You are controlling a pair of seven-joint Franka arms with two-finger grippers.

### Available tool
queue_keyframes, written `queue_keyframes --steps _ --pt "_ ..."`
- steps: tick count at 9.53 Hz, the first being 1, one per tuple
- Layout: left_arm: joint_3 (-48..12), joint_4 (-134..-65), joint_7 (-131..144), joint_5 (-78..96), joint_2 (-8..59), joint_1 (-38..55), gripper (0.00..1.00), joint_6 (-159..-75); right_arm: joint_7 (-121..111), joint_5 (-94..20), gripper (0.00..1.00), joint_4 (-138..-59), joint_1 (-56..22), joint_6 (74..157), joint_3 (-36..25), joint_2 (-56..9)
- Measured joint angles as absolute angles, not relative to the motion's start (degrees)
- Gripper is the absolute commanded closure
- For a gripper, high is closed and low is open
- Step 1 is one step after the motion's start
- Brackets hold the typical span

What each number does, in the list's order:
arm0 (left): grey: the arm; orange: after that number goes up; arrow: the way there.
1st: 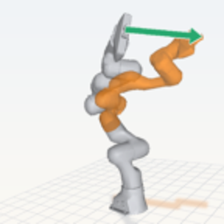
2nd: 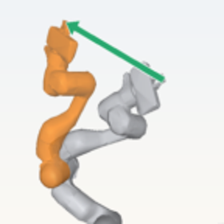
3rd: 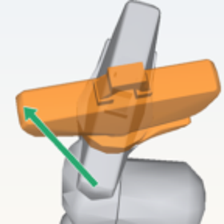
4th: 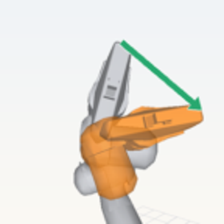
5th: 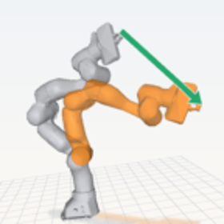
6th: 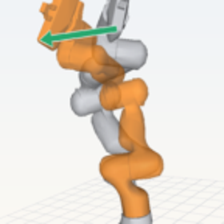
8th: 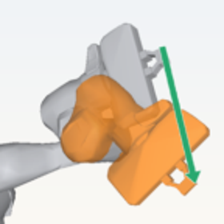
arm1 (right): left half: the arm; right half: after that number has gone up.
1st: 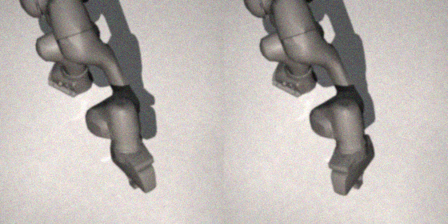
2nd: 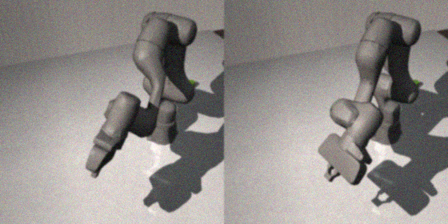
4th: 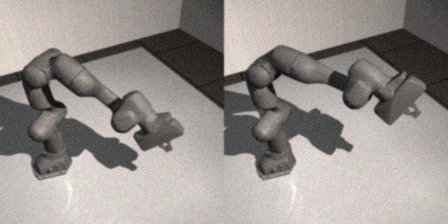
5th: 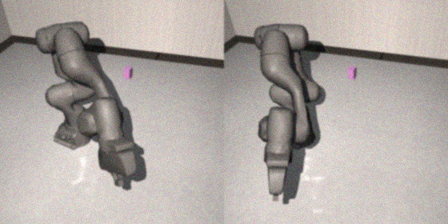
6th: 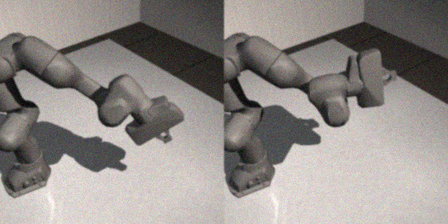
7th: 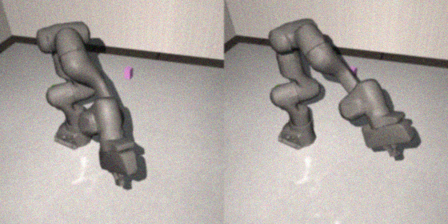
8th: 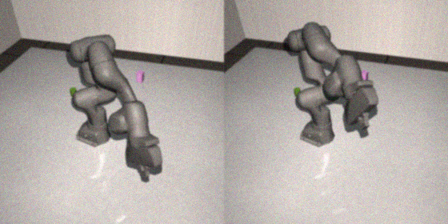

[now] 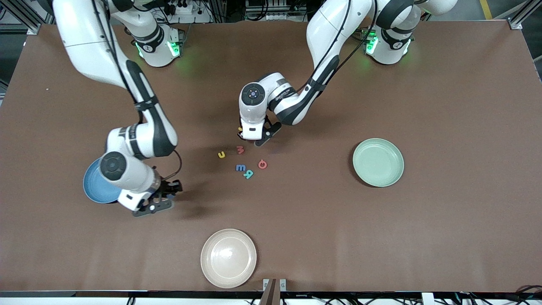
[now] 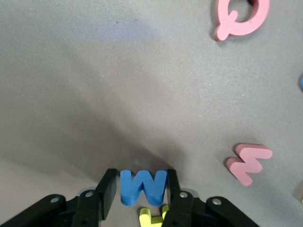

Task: Sort upper and lower case letters into plates
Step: 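Carry the blue e into the blue plate and open the right gripper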

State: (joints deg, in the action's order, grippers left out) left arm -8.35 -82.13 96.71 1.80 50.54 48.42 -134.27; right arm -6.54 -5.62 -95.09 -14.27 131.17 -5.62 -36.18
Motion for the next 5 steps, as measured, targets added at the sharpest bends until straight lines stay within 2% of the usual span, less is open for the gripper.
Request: queue_keyframes --steps 5 --pt "-8.4 -82.1 96.7 1.8 50.5 48.4 0.63 -134.1 -14.9 -5.3 1.0 -97.6 -1.0 126.0 -6.3 -33.8"
